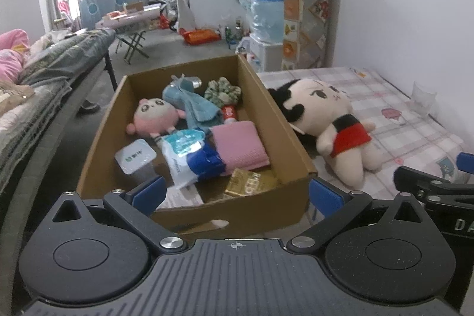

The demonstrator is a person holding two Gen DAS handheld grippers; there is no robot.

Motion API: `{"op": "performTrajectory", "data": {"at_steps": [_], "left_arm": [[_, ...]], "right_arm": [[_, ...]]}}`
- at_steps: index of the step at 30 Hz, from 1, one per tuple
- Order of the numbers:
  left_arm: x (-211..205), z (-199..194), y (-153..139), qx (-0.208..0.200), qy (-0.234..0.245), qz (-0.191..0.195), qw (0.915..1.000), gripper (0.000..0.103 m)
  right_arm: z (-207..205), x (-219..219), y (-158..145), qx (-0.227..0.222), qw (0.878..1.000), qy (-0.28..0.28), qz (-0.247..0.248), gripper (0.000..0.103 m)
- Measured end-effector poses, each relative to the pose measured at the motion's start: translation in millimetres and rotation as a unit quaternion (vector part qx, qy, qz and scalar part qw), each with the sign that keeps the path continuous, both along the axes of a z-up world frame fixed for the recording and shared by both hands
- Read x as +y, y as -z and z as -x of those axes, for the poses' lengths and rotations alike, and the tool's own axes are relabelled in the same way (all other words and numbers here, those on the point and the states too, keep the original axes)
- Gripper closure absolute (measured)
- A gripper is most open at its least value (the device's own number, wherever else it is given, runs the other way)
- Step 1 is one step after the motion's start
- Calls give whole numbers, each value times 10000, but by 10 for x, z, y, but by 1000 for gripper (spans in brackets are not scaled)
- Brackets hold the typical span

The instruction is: Organize soft objects

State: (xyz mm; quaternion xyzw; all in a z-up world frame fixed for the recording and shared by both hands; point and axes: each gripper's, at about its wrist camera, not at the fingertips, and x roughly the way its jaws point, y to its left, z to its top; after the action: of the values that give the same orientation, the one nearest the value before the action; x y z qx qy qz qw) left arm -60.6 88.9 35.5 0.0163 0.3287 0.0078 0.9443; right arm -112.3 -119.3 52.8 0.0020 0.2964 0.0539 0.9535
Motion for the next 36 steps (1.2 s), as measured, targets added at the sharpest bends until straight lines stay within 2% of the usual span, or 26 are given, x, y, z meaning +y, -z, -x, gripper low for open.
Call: {"op": "performTrajectory", "data": {"at_steps": [12, 36], "left_arm": [[-46, -54, 73, 279, -95, 32, 9996, 0], [27, -96, 72, 362, -340, 53, 9988, 0]], "right_arm": [[-85, 2, 110, 247, 9996, 92, 87, 45], [-199, 104, 106, 311, 9994, -52, 124, 45]]}}
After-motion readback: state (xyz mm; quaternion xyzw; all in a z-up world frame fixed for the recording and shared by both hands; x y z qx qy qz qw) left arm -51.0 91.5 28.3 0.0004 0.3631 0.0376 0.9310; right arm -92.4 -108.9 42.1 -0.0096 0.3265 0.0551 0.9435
